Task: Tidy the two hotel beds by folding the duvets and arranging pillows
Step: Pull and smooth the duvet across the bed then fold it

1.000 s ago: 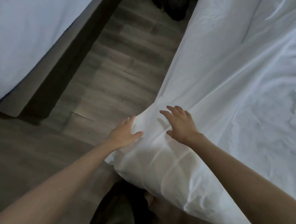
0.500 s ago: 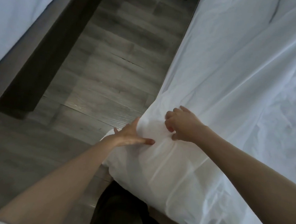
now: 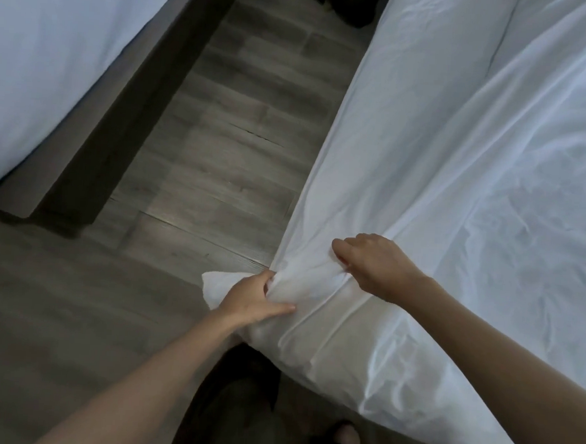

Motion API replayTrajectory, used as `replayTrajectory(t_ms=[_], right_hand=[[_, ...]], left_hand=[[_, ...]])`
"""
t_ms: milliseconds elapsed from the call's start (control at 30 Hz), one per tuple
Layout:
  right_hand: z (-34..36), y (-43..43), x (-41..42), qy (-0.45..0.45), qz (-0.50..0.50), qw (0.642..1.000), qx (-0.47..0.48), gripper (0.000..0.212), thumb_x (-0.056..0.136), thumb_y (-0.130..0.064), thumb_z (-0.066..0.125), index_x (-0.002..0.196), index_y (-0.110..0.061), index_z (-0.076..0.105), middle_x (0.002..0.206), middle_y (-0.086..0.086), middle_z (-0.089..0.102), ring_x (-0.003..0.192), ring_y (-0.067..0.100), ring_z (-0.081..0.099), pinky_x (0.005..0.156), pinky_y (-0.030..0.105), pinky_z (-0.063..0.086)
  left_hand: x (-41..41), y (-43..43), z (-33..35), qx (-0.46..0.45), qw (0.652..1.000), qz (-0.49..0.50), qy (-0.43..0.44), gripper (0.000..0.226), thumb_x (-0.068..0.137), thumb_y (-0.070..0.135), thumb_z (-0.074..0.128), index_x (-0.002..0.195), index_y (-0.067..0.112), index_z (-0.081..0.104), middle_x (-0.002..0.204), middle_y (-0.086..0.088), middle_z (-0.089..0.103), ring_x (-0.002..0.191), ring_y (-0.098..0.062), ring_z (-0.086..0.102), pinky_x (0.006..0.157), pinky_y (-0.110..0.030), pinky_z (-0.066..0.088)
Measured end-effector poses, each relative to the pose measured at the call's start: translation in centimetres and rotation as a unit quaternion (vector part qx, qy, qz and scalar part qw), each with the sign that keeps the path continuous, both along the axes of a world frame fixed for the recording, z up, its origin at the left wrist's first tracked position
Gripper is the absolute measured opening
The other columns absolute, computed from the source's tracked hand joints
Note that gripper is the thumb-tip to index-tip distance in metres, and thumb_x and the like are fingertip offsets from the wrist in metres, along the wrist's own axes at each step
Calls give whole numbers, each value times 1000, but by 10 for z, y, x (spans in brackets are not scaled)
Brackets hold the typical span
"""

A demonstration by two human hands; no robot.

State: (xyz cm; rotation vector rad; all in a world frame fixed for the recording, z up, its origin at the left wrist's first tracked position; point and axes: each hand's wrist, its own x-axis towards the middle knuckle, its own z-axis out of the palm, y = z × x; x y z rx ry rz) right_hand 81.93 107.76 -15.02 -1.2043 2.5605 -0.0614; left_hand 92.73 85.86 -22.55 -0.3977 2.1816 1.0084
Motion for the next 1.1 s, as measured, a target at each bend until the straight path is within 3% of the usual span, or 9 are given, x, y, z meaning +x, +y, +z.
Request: replayTrajectory(t_ms=[167, 267, 333, 400, 533, 667, 767, 900, 1100], right_hand=[[33, 39, 35, 47, -29, 998, -21, 57, 73, 10, 53, 120, -21, 44, 74, 2, 57, 61, 24, 39, 58, 29, 24], [58, 74, 62, 52, -40, 998, 18, 87, 82, 6, 44, 152, -36, 16, 80, 0, 50, 69, 22, 40, 56, 27, 19], [72, 106, 85, 69, -41, 996, 48, 97, 82, 5, 42, 151, -43, -6, 77, -2, 44, 68, 23, 42, 52, 27, 17], [82, 146, 109, 67, -57, 993, 83, 98, 83, 1, 44, 148, -46, -12, 84, -2, 50, 71, 22, 47, 59, 26, 25], [107, 234, 151, 33, -100, 983, 152, 63, 87, -6, 47, 140, -39, 38, 110, -1, 56, 90, 23, 59, 71, 27, 32], [120, 304, 177, 24, -206, 969, 133, 50, 89, -2, 42, 128, -33, 46, 100, -2, 52, 69, 22, 48, 50, 26, 24], [121, 333, 188, 0, -287, 954, 90, 41, 93, -4, 39, 122, -31, 51, 93, -3, 47, 77, 21, 50, 56, 28, 31], [118, 347, 194, -172, -452, 871, -87, 37, 98, -14, 39, 127, -36, 50, 117, 6, 53, 101, 26, 56, 77, 33, 42], [111, 342, 194, -362, -559, 705, -242, 73, 96, -45, 53, 148, -53, 3, 152, 1, 31, 133, 30, 40, 91, 47, 48]], left_hand=[[27, 33, 35, -65, 988, -66, 123, 56, 75, 55, 71, 113, 15, 61, 120, -1, 49, 122, -22, 41, 100, -32, 35], [40, 75, 65, -121, 977, -136, 107, 55, 89, 54, 57, 129, 16, 52, 126, -7, 59, 133, -30, 38, 108, -34, 27], [54, 110, 86, -150, 965, -189, 105, 58, 92, 55, 51, 138, 20, 43, 126, -6, 60, 129, -29, 45, 102, -36, 35], [78, 151, 105, -147, 956, -230, 111, 60, 89, 59, 52, 133, 20, 38, 99, -2, 61, 97, -26, 59, 77, -35, 45], [130, 249, 138, -103, 947, -270, 143, 64, 90, 50, 53, 139, 18, 27, 79, 3, 50, 74, -22, 54, 63, -31, 38], [153, 330, 161, -58, 954, -254, 148, 75, 91, 42, 53, 150, 20, 12, 89, -4, 58, 77, -24, 57, 68, -33, 46], [163, 373, 174, -18, 962, -236, 134, 77, 89, 33, 54, 151, 21, 11, 87, -1, 52, 71, -19, 50, 63, -29, 37], [173, 393, 177, -19, 972, -199, 123, 70, 89, 27, 55, 147, 23, 17, 88, 0, 50, 71, -17, 48, 65, -27, 35], [178, 400, 172, -39, 964, -222, 139, 70, 92, 25, 54, 151, 29, 15, 87, 3, 49, 62, -9, 43, 65, -20, 35]])
